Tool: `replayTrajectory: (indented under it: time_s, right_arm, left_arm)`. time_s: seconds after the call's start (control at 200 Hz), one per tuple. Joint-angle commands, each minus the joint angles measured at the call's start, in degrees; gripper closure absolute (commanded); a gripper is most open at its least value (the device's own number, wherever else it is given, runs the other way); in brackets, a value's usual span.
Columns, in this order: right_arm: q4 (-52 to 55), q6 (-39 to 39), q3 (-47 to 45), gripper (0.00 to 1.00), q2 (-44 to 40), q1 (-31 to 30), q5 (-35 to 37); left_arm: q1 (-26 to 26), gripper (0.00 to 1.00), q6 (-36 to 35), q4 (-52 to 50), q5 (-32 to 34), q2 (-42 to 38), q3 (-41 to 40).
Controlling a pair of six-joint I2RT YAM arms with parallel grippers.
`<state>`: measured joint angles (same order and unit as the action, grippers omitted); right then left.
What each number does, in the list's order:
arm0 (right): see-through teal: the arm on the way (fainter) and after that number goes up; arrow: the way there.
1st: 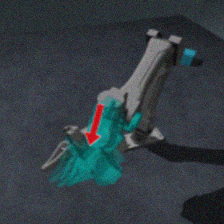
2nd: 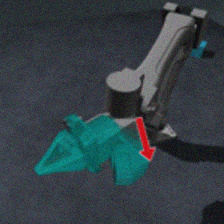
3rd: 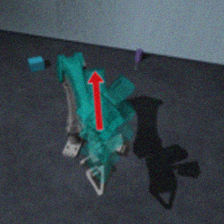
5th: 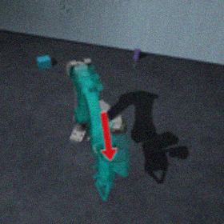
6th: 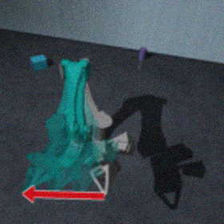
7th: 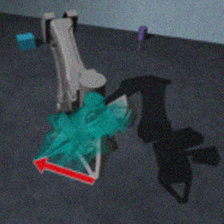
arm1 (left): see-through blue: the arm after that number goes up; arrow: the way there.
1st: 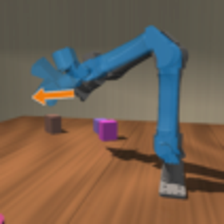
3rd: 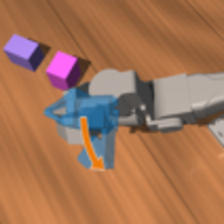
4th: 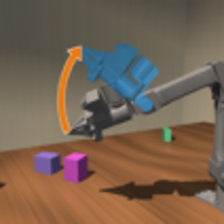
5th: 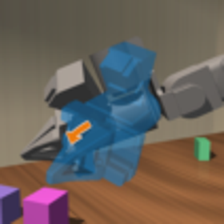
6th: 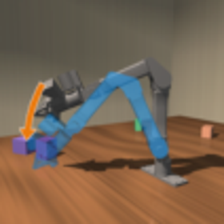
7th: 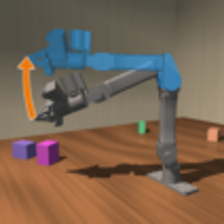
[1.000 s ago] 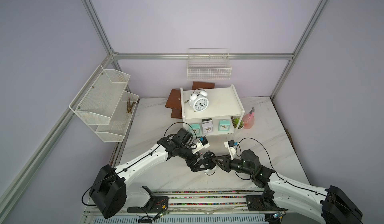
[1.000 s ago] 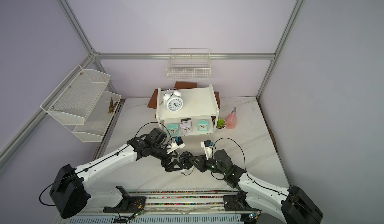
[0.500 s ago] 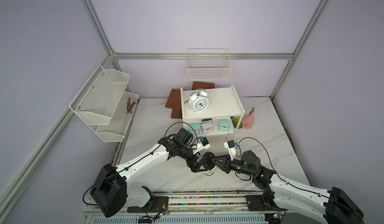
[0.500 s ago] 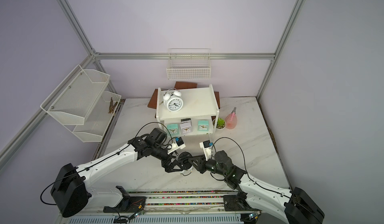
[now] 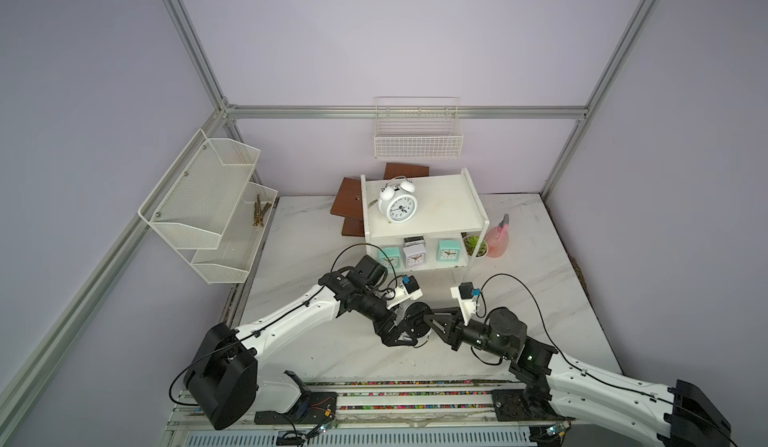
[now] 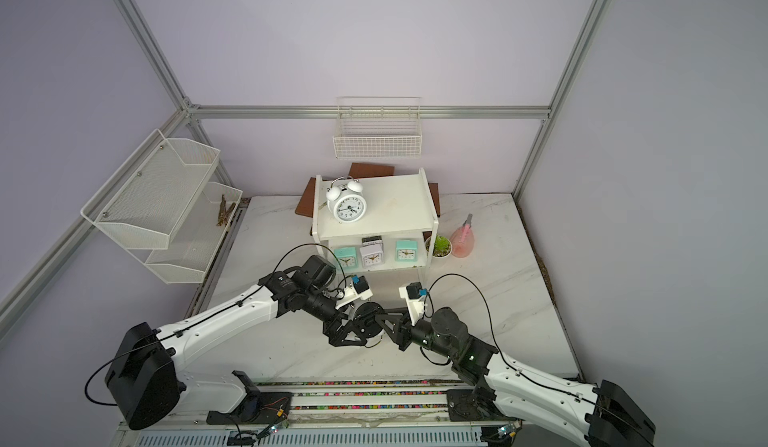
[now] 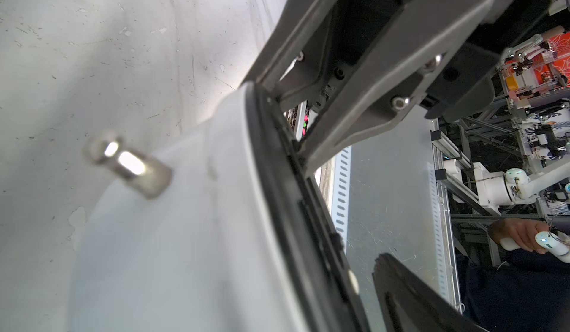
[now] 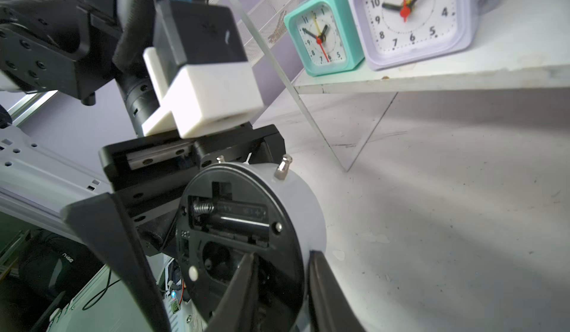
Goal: Place the alarm clocks on the shelf by style
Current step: Pick up the alarm from the center of the board.
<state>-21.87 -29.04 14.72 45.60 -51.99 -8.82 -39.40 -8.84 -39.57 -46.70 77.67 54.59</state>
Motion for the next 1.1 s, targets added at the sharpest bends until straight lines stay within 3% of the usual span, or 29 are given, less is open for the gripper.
replayTrajectory:
  time_s: [0.0, 0.57, 1.095]
  right_arm:
    - [-1.9, 3.0, 0.4, 0.8, -1.7, -1.3, 3.4]
    - [4.7, 8.1, 3.7, 0.8, -0.6, -8.6, 11.6]
    - [8.1, 8.8, 5.3, 0.78, -0.4, -11.0, 17.1]
  left_arm:
    - [0.0, 0.0, -1.8, -0.5, -2.3, -0.7, 2.0]
    - [0.0, 0.1, -1.8, -0.5, -1.1, -1.0, 2.2]
    - [0.0, 0.33, -2.6, -0.8, -0.9, -0.8, 1.9]
